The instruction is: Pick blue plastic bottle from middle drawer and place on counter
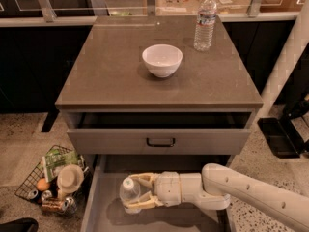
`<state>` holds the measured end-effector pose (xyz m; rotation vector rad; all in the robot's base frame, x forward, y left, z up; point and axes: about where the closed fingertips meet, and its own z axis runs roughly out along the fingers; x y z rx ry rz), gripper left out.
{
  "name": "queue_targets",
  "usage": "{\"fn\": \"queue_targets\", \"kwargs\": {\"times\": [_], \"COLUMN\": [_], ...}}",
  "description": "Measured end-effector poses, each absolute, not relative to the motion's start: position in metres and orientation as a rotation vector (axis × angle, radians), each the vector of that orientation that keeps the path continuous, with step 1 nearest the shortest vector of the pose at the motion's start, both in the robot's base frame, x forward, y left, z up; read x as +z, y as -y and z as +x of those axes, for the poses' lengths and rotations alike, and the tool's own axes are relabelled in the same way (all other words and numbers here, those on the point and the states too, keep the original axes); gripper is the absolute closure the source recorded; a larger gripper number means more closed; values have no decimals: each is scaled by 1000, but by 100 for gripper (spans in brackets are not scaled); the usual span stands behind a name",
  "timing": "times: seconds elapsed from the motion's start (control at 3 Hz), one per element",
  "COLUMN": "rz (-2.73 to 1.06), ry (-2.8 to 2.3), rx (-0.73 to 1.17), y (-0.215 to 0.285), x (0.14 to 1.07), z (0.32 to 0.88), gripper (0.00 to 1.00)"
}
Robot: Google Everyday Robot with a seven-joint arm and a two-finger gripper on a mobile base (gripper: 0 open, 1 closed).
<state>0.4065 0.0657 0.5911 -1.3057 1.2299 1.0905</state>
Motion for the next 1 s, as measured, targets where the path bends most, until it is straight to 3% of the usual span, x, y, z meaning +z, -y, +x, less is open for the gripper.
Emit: {"fn": "queue_targets", "kwargs": {"times": [1.0], "rz": [-1215], "ry": [-1267], "rx": [844], "y": [-75], "x": [783], "z": [400], "gripper": [100]}}
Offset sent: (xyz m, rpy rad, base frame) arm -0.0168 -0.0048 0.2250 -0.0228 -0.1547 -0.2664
